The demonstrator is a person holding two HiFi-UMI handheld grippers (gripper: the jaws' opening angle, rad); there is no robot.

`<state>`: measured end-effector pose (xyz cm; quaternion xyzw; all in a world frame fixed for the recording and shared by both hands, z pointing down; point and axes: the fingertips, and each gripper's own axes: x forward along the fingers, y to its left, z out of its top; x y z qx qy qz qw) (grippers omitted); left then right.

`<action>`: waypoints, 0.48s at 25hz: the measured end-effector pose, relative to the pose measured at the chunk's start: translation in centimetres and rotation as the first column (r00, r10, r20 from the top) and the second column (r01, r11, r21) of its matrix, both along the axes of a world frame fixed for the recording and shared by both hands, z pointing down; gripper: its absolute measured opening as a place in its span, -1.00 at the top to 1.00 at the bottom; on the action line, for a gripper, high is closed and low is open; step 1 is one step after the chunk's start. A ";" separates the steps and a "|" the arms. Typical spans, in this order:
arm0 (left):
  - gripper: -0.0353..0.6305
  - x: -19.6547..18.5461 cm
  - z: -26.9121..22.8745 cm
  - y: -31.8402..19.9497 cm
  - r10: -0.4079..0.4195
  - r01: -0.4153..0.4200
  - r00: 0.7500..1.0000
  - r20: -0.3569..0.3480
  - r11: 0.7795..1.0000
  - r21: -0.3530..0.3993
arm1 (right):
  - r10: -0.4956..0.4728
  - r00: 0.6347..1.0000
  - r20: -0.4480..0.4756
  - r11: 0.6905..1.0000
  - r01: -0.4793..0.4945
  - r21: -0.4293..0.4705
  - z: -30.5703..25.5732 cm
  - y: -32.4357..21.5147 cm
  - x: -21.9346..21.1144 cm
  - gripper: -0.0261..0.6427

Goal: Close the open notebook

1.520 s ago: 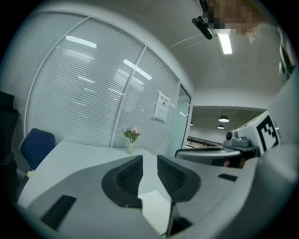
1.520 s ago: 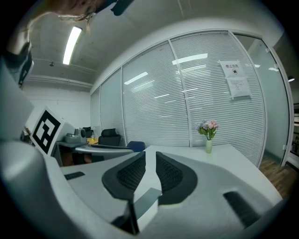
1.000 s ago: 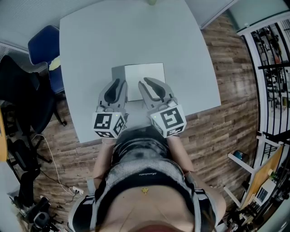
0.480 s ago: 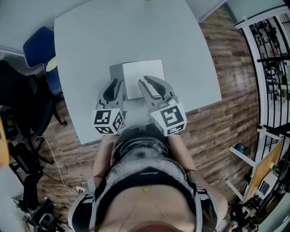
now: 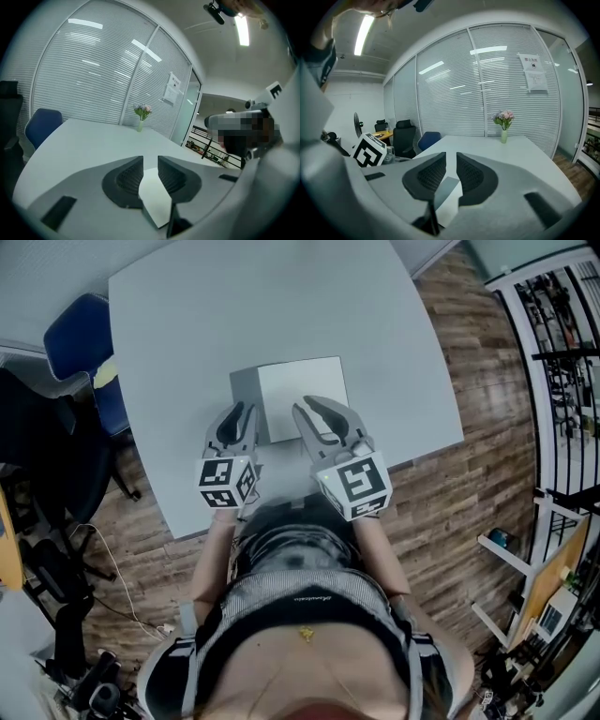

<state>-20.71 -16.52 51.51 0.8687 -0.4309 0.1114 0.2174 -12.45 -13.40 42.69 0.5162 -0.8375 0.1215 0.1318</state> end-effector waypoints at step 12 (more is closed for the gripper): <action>0.67 -2.0 4.8 -0.1 0.052 -0.047 0.997 0.054 0.995 -0.086 | 0.071 0.997 -0.016 0.997 -0.071 -0.008 0.4 0.8 -1.2 0.72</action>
